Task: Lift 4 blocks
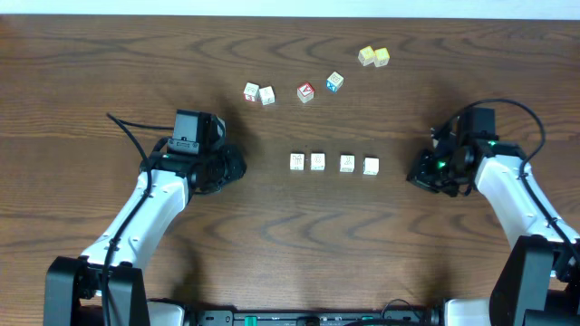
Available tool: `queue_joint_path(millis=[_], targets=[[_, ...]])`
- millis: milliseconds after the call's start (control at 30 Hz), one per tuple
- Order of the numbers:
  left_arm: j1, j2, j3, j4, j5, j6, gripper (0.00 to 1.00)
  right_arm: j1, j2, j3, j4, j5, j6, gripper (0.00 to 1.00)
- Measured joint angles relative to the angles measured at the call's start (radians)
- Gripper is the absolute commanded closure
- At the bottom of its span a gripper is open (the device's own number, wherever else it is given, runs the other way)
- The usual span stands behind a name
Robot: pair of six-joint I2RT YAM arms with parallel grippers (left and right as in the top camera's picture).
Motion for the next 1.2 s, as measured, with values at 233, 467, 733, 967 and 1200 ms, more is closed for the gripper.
queue_joint_path(millis=[233,467,733,967,1200], targets=[[-0.001,0.010,0.000,0.132,-0.046,-0.078,0.93,0.007,0.000,-0.034,0.055,-0.036,-0.004,0.99],[-0.001,0.115,0.000,0.203,-0.076,-0.093,0.93,0.011,0.003,-0.056,0.112,-0.058,-0.008,0.99],[-0.001,0.202,0.000,0.214,-0.036,-0.093,0.92,0.021,0.038,-0.057,0.214,-0.066,0.037,0.99],[-0.002,0.212,0.000,0.201,-0.008,-0.093,0.92,0.067,0.089,-0.057,0.281,-0.059,0.103,0.99],[-0.002,0.212,0.000,0.199,-0.005,-0.070,0.93,0.070,0.166,-0.058,0.322,-0.035,0.136,0.99]])
